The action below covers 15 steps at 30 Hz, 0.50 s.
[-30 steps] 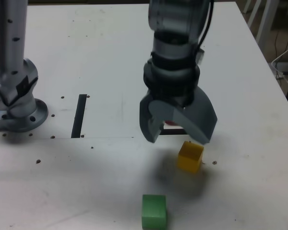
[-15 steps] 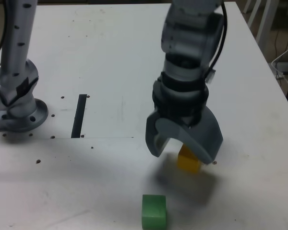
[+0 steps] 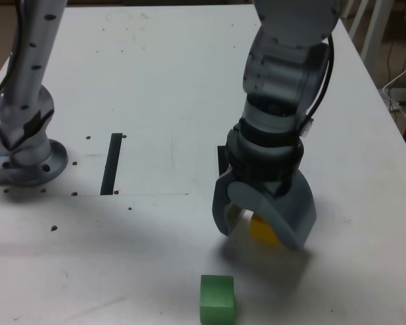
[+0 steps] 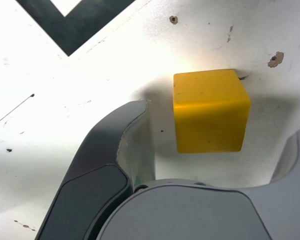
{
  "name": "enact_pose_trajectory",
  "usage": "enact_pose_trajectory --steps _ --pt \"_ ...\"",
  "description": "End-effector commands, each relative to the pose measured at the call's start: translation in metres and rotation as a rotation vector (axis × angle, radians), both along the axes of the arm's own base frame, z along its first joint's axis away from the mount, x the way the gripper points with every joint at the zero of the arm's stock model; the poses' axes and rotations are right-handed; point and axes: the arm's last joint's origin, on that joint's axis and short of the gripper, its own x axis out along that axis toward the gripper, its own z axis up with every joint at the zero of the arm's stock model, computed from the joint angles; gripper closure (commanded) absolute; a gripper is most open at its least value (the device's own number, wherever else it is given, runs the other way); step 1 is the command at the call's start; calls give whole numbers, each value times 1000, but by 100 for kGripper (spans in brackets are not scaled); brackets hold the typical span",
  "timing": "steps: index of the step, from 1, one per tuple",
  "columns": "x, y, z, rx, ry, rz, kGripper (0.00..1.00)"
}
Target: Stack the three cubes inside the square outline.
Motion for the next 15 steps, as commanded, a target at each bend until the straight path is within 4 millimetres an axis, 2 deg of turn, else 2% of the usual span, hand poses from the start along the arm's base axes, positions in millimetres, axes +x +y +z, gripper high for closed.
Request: enact_pose_trajectory --steps 1,5,8,15 --pt "3 -1 -3 -2 -1 -1 27" --pt "6 -2 -5 4 -16 -6 51" --pt "8 -4 -5 7 -30 -12 63" --pt "7 -6 -8 2 -25 -18 67"
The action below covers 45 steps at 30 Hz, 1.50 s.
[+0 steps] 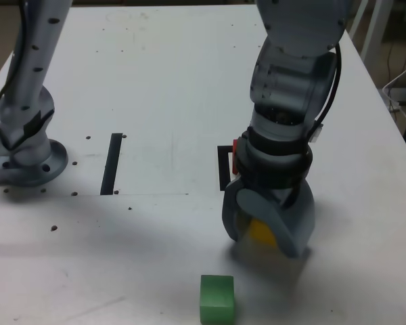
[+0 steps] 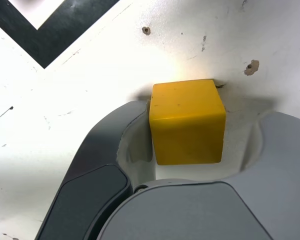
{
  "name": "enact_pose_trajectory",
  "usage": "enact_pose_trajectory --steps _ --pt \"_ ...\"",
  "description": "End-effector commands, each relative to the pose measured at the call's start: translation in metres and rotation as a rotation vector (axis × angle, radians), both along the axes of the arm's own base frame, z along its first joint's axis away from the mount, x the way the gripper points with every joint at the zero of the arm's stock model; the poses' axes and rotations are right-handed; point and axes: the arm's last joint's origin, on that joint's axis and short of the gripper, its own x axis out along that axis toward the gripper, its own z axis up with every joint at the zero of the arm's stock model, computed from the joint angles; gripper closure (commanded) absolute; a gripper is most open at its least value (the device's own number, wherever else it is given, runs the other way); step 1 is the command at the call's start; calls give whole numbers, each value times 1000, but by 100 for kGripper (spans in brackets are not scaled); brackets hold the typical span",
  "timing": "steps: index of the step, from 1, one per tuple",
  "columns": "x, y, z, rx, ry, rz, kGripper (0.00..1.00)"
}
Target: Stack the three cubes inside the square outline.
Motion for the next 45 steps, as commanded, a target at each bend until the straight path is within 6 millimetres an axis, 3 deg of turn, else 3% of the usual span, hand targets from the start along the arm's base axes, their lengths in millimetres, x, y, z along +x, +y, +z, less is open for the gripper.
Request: enact_pose_trajectory --steps 1,18,23,26,34,45 --pt "0 -1 -2 0 9 -4 67" --pt "-4 0 -1 2 22 -2 68" --pt "-9 4 16 28 3 16 68" --pt "-17 9 36 63 -29 35 68" --pt "-35 40 79 105 -65 160 68" --pt "-47 93 86 61 -24 350 68"
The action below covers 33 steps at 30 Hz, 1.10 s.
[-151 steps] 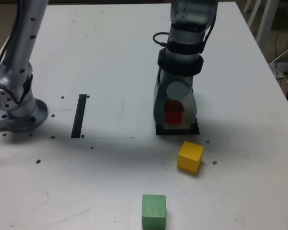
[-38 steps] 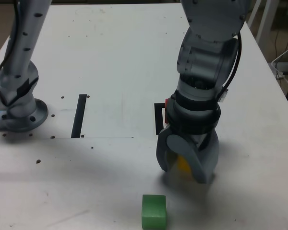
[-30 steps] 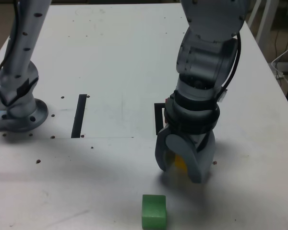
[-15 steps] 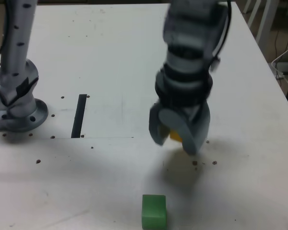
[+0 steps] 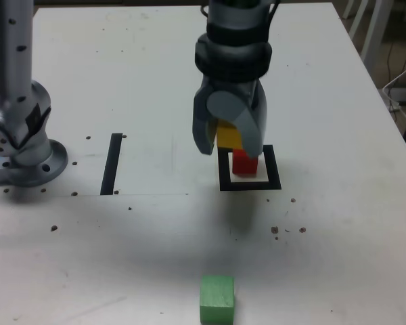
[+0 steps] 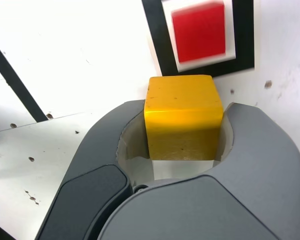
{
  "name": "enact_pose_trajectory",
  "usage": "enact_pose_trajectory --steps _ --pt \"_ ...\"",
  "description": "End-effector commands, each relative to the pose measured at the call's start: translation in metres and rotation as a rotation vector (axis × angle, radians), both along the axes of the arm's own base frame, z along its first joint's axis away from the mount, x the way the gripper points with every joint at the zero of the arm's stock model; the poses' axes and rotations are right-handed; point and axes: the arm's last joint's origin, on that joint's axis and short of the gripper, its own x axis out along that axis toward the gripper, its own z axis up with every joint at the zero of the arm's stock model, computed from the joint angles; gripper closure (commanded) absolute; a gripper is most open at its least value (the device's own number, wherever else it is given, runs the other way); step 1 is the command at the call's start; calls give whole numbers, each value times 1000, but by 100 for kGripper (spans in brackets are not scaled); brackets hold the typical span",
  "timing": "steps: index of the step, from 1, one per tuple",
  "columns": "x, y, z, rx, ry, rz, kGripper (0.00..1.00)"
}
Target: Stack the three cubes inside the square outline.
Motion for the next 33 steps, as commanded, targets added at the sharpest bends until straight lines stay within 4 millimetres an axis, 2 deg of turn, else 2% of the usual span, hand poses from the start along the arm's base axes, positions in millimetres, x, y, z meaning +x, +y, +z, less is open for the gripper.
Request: enact_pose_trajectory --steps 1,7,13,33 --pt "-1 9 2 -10 -6 21 68" --pt "5 31 -3 -43 -4 66 68" --pt "14 44 -7 -80 -2 77 68" --pt "33 57 -31 -109 31 75 68"
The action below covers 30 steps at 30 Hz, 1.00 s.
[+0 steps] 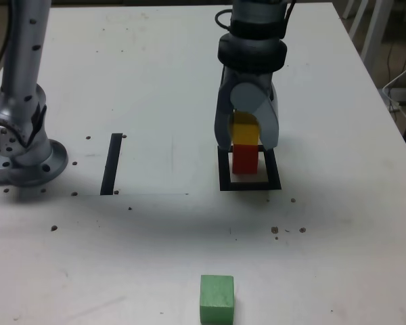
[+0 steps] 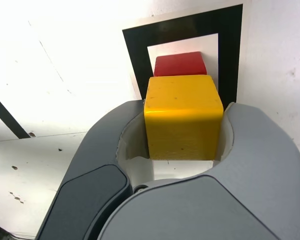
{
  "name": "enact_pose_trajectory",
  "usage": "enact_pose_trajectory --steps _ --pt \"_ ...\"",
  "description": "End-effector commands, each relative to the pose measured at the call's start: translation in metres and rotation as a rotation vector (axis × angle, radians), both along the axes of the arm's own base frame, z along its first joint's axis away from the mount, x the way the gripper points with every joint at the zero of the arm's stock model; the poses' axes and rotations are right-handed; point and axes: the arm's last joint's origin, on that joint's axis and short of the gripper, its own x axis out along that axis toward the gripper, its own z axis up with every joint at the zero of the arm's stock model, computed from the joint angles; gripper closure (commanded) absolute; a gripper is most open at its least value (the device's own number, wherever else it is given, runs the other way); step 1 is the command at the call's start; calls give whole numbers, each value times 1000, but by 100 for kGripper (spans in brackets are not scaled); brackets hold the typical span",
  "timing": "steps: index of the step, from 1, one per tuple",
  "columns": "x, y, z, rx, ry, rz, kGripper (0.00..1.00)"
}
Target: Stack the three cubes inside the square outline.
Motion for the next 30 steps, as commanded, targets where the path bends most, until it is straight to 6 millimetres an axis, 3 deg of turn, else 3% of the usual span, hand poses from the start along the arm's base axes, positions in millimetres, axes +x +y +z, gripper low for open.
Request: enact_pose_trajectory --steps 1,30 --pt "2 1 -3 -3 4 0 68" --pt "0 -5 -9 -16 16 -18 68"
